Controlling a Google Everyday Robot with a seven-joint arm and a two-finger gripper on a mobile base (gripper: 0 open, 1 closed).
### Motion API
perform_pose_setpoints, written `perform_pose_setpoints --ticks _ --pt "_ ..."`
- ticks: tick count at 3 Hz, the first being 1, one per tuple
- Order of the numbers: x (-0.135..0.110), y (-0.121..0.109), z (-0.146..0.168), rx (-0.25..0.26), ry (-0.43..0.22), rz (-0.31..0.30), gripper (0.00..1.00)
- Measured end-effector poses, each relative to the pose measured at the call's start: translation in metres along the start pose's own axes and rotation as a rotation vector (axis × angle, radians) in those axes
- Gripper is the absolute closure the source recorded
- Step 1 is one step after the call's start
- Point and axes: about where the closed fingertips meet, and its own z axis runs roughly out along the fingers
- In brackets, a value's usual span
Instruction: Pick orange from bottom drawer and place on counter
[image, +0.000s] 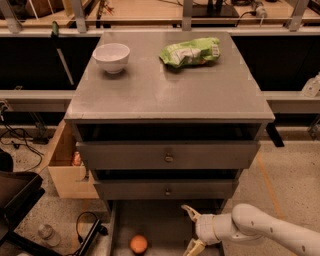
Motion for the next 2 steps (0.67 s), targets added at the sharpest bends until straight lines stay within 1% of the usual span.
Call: perform_pose_setpoints --ticks 2 --pt "0.019 0.003 0.072 -0.069 -0.08 0.013 0.0"
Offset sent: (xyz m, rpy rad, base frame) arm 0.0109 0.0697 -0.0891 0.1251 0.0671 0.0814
